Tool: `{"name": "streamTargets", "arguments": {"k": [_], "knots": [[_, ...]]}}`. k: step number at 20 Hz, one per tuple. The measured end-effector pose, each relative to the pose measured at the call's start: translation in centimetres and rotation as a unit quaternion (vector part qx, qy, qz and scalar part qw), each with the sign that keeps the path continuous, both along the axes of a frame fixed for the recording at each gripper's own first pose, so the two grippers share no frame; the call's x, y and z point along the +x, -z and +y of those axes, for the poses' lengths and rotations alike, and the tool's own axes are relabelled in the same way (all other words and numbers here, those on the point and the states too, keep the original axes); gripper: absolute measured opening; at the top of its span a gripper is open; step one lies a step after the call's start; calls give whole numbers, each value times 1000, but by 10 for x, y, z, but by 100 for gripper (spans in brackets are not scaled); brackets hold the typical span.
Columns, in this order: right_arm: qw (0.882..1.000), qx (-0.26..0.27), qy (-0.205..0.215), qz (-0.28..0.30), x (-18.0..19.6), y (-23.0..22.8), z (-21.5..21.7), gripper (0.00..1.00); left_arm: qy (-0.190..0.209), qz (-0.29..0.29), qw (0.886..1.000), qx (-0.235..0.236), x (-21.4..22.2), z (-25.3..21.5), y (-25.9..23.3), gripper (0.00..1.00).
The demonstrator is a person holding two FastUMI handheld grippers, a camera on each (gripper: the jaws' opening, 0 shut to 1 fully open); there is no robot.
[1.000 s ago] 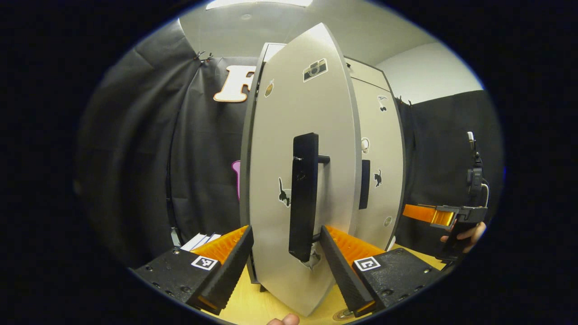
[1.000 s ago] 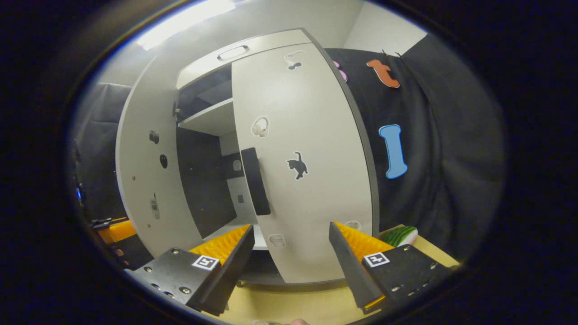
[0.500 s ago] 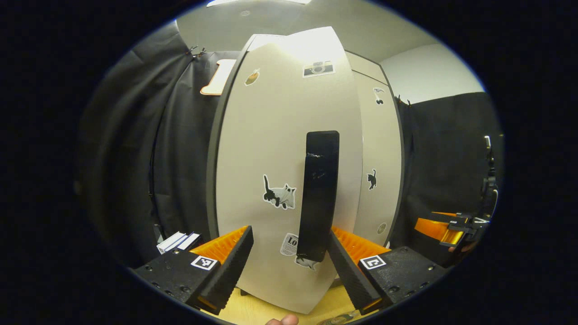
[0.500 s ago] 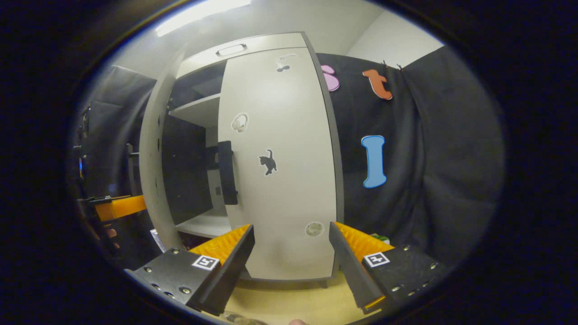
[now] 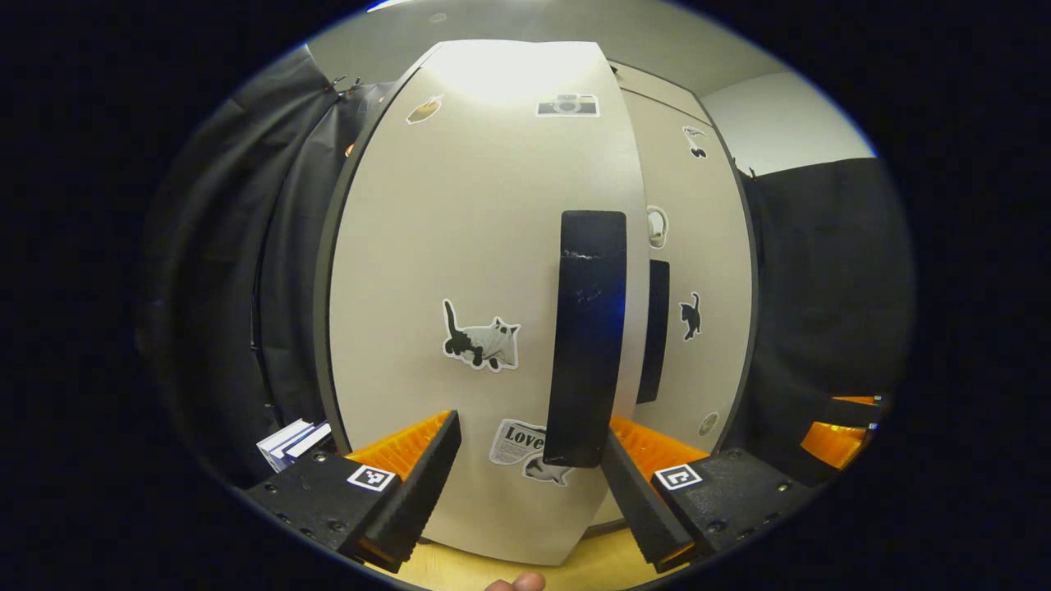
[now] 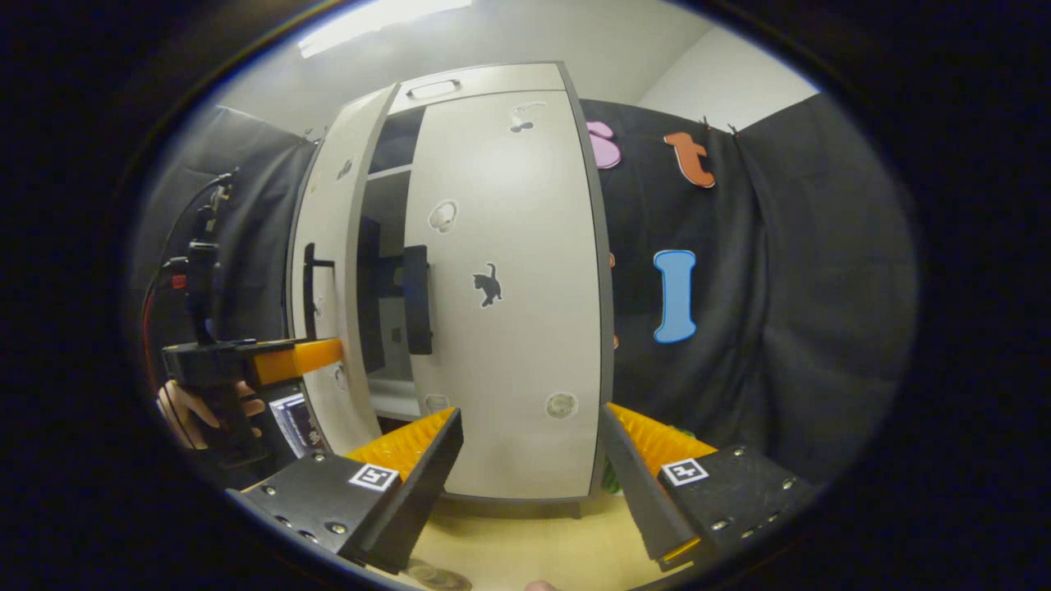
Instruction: Grasp the bottle in the cabinet with the left hand and place it on the coaster, then close the right door with the right hand and the left door with the left hand.
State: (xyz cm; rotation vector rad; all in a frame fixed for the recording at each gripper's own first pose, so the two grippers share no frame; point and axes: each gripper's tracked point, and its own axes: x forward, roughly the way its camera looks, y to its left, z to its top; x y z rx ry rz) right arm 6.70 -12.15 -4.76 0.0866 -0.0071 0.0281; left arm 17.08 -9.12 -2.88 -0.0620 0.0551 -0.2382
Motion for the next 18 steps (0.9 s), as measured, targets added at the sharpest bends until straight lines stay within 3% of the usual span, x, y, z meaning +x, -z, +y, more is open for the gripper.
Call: {"name": "streamTargets", "arguments": {"k": [9, 18], "knots": [[1000, -7, -1, 0, -18, -7, 7, 100, -35, 3, 999, -13, 31, -12, 3, 99], [1000, -6, -6, 17, -24, -4, 11, 100, -70, 4, 998, 8, 47, -12, 4, 99]]}}
